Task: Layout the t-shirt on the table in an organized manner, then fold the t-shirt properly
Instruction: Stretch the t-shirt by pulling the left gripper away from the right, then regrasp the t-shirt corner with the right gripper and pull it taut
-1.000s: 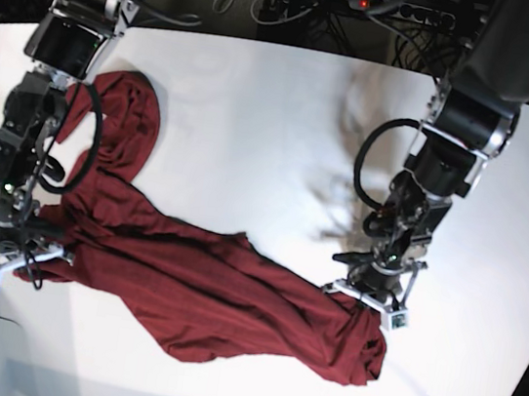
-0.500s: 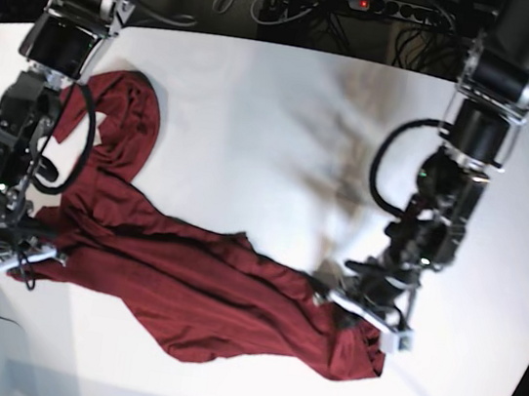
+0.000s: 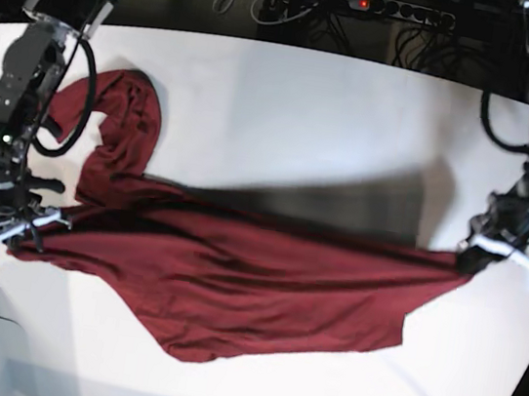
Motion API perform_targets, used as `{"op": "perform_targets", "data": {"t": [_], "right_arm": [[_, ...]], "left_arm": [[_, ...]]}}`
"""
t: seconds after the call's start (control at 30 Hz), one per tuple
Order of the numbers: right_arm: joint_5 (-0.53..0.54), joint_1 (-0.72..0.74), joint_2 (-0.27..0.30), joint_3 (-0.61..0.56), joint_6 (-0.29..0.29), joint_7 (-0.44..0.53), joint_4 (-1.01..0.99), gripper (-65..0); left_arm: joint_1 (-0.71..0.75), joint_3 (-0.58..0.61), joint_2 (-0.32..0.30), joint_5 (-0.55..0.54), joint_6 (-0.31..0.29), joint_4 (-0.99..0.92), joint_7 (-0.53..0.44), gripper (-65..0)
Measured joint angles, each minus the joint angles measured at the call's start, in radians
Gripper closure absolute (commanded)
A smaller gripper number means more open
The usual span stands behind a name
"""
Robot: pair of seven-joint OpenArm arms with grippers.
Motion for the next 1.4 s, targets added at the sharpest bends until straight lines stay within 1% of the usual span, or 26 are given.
{"op": "perform_targets", "data": {"t": [0.07, 0.17, 0.2, 0.33, 0.47, 0.53, 0.57, 0.6, 0.67, 0.77, 0.83, 0.93, 1.0, 1.1, 1.13, 1.17, 1.27, 1.33, 1.4], "right_arm": [[-0.001, -0.012, 0.0, 0.002, 0.0, -0.004, 0.001, 0.0], [0.0, -0.005, -0.001, 0.002, 0.0, 0.001, 0.001, 0.0], [0.0, 0.0, -0.001, 0.002, 0.0, 0.0, 0.001, 0.0], [-0.003, 0.023, 0.0, -0.003, 0.0, 0.004, -0.022, 0.0], [0.002, 0.067, -0.001, -0.007, 0.0, 0.003, -0.129, 0.0], [0.0, 0.087, 0.005, -0.012, 0.001, 0.013, -0.197, -0.9], [-0.005, 0.098, 0.021, -0.031, 0.002, 0.005, -0.241, -3.5], [-0.007, 0.112, 0.051, -0.065, 0.004, -0.007, -0.292, -7.1], [-0.006, 0.126, 0.082, -0.12, 0.003, -0.012, -0.334, -15.2], [-0.004, 0.131, 0.087, -0.128, 0.003, 0.003, -0.32, -26.0], [-0.005, 0.121, 0.085, -0.103, 0.003, -0.005, -0.282, -30.4], [-0.004, 0.045, 0.085, -0.073, 0.003, 0.011, -0.149, -35.4], [-0.015, -0.016, 0.061, -0.069, 0.001, -0.007, -0.061, -36.6], [0.004, -0.128, 0.002, -0.08, 0.008, 0.002, 0.091, -36.6], [0.013, -0.159, -0.018, -0.082, 0.019, 0.01, 0.125, -36.6], [0.004, -0.191, -0.041, -0.083, 0.015, 0.007, 0.146, -36.6], [-0.005, -0.248, -0.104, -0.105, 0.014, -0.008, 0.138, -36.5], [0.01, -0.266, -0.13, -0.122, 0.014, 0.002, 0.114, -36.5], [0.002, -0.267, -0.145, -0.127, 0.014, 0.008, 0.067, -36.5]], "left_arm": [[0.063, -0.073, 0.005, 0.006, 0.0, -0.003, 0.061, -0.1], [0.101, -0.114, 0.005, 0.005, 0.0, -0.006, 0.071, -0.1], [0.114, -0.116, 0.004, 0.003, -0.001, -0.003, 0.061, -0.1], [0.182, -0.117, 0.011, 0.003, -0.001, -0.029, 0.078, -0.1], [0.185, -0.081, 0.039, 0.004, 0.0, -0.077, 0.079, -0.1], [0.191, -0.081, 0.038, 0.001, -0.001, -0.09, 0.07, -0.1], [0.201, -0.083, 0.037, 0.001, -0.001, -0.095, 0.069, -0.1], [0.207, -0.084, 0.035, 0.003, -0.001, -0.1, 0.073, -0.1], [0.211, -0.084, 0.037, 0.005, 0.0, -0.106, 0.076, -0.1], [0.205, -0.084, 0.037, 0.003, 0.0, -0.105, 0.073, -0.1], [0.206, -0.085, 0.035, 0.005, 0.0, -0.105, 0.071, -0.1], [0.204, -0.089, 0.035, 0.005, 0.0, -0.105, 0.072, -0.1], [0.201, -0.089, 0.035, 0.005, 0.0, -0.105, 0.071, -0.1], [0.174, -0.09, 0.039, 0.004, 0.0, -0.105, 0.074, -0.1], [0.163, -0.089, 0.037, 0.0, 0.0, -0.105, 0.074, -0.1], [0.156, -0.09, 0.036, 0.002, -0.001, -0.102, 0.067, -0.1], [0.135, -0.095, 0.03, 0.002, 0.0, -0.1, 0.066, -0.1], [0.118, -0.094, 0.032, 0.002, 0.0, -0.1, 0.074, -0.1], [0.101, -0.093, 0.033, 0.0, 0.0, -0.1, 0.075, -0.1]]}}
